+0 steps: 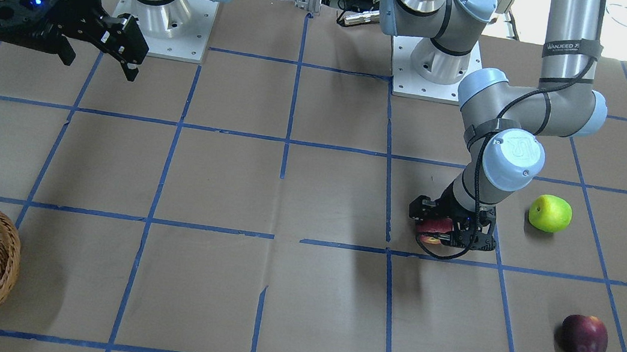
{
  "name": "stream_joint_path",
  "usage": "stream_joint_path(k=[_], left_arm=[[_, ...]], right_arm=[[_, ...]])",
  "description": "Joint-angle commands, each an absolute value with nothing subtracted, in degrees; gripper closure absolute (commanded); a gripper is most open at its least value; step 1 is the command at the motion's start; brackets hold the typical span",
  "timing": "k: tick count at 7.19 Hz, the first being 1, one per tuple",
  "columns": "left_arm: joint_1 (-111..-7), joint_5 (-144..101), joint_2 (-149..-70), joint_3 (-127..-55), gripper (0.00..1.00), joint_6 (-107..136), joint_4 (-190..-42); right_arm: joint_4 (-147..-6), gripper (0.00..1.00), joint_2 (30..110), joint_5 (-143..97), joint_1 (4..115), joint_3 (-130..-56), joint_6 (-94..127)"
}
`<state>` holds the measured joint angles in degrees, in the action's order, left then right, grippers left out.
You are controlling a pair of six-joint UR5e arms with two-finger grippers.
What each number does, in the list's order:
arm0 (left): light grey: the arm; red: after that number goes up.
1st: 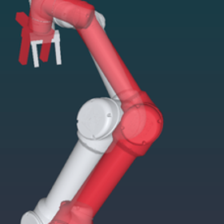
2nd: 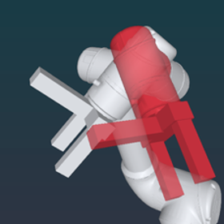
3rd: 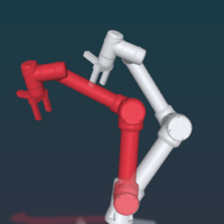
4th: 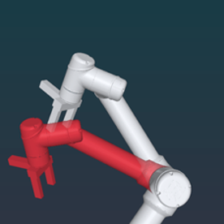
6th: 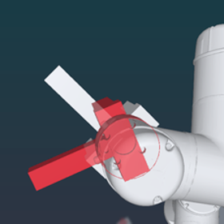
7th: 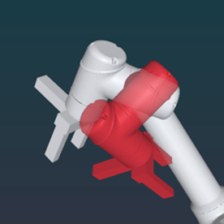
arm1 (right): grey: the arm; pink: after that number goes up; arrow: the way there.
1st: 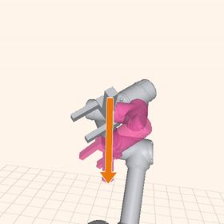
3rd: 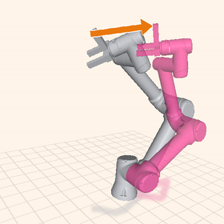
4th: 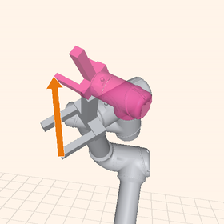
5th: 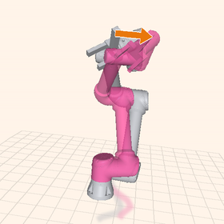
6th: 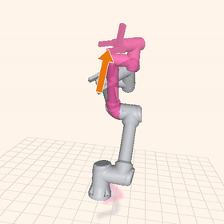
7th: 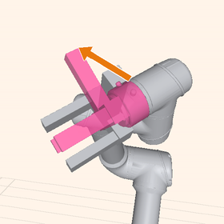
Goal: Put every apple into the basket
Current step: 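Lower the left gripper onto the middle red apple and grasp it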
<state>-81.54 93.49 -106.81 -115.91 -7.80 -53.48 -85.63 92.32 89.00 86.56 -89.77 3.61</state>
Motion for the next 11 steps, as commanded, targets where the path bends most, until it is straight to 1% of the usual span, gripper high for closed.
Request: stream_joint_path(k=[1,2,3,4,5,6,7,8,9,10,11], left_arm=[[-81.7,93.5,-108.6,-115.8,0.0,-7.4,-53.2],[-81.7,93.5,-108.7,-115.6,0.0,-7.6,-53.2],[-81.7,93.4,-108.5,-115.4,0.34,-7.6,-53.2],[-82.3,93.5,-106.6,-115.1,0.56,-7.9,-53.7],[-82.6,93.3,-106.2,-114.8,0.7,-7.6,-53.9],[-83.2,88.6,-106.8,-113.0,0.71,-4.5,-54.1],[-87.4,86.0,-107.7,-110.2,0.71,2.8,-54.7],[-94.0,85.4,-108.5,-107.7,0.72,10.3,-54.7],[-99.6,85.2,-110.6,-105.0,0.72,23.8,-54.1],[-104.8,83.2,-113.4,-102.3,0.72,30.8,-54.1],[-108.2,80.1,-115.7,-100.3,0.72,36.2,-53.1]], right_arm=[[-85.3,0.0,92.7,89.2,86.6,-89.3,4.0],[-85.5,0.0,92.8,89.1,86.6,-90.0,3.9],[-85.5,0.0,92.8,89.1,86.5,-89.0,3.9],[-85.9,0.0,92.5,88.9,86.6,-89.8,3.9],[-86.0,0.0,92.4,89.2,86.4,-89.9,3.7],[-85.9,0.0,92.5,89.2,86.4,-89.9,4.0],[-86.0,0.0,92.4,89.1,86.3,-90.0,4.1],[-86.7,0.0,92.5,89.1,86.3,-90.0,4.1],[-86.9,0.0,92.5,89.2,86.3,-90.0,4.1],[-87.0,0.0,92.5,89.3,86.3,-90.0,4.1],[-86.9,0.0,92.4,89.2,86.2,-90.1,4.0]])
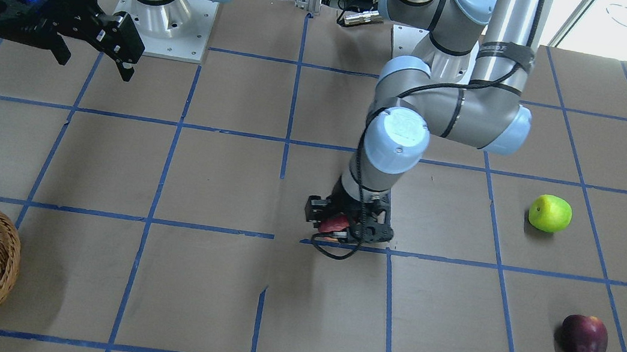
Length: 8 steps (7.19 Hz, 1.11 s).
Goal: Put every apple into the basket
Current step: 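Release the red apple at center with left gripper while right arm approaches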
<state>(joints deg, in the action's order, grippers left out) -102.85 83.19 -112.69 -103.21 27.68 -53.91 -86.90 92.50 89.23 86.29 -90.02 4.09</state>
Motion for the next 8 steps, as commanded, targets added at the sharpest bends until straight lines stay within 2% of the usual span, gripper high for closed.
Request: stream_joint_path(k=[1,2,3,6,8], left_arm=[[-109.4,80.0,-117.7,-98.8,0.72,40.2,-52.3],[-109.9,80.3,-118.4,-98.4,0.61,39.5,-52.3],[-110.0,80.8,-118.2,-98.6,0.02,37.5,-51.9],[-107.4,80.8,-115.6,-96.0,0.0,32.0,-53.2],[-100.5,82.0,-108.8,-93.2,0.0,17.7,-70.5]], right_arm=[[-86.9,0.0,92.4,89.0,86.2,-90.2,4.0],[-86.7,0.0,92.4,89.1,86.2,-90.3,3.9],[-86.8,0.0,91.9,89.0,86.3,-90.9,3.3],[-87.6,0.0,90.0,89.0,86.1,-92.0,3.3],[-97.6,0.0,84.4,88.9,86.5,-91.9,3.3]])
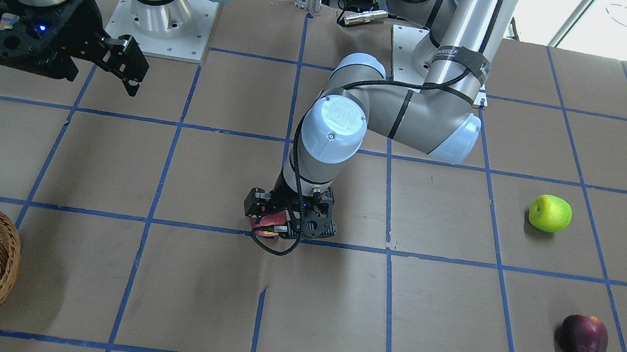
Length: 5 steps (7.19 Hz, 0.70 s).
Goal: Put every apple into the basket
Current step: 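Release the red apple at center with left gripper while right arm approaches, then lower the right gripper to the red apple while the left reaches the green apple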
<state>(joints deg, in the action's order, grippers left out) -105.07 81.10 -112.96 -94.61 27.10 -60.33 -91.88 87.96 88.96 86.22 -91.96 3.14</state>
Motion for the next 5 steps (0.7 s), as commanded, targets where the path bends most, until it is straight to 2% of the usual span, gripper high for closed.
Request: stream_joint_path(k=[1,2,5], left_arm=[[-94.5,85.4,-105.4,-93.8,0.0,9.3,-77.2],[-89.9,88.5,-102.1,-94.6,0.0,0.2,-82.2],[-75.7,98.8,-99.3,-97.5,0.0,-24.4,-81.4]], right_arm=[[-102.1,0.0,81.4,87.8,87.1,-91.7,3.6],[-103.1,0.0,79.2,84.7,88.4,-91.8,3.7],[-112.4,0.0,70.3,83.4,102.3,-91.8,9.8]])
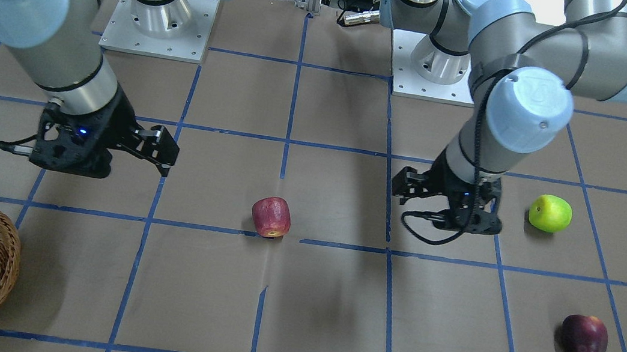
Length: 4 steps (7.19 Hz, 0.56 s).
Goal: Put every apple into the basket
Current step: 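Lower the right gripper to the red apple while the left reaches the green apple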
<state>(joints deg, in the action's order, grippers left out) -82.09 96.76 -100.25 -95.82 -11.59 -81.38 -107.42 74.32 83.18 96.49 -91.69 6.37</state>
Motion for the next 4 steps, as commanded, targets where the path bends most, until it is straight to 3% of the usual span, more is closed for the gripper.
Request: stream_joint_path(k=[1,4], left_arm=[[-70.4,98.6,-99.4,-98.4,0.0,-33.6,-79.3],[-60.2,97.1,-101.4,-101.9,0.0,-47.9,-74.5]], right_arm=[[-113.4,0.0,67.7,83.3,104.3,-91.8,12.7],[-118.2,0.0,62.4,82.5,106.7,-91.8,14.4]])
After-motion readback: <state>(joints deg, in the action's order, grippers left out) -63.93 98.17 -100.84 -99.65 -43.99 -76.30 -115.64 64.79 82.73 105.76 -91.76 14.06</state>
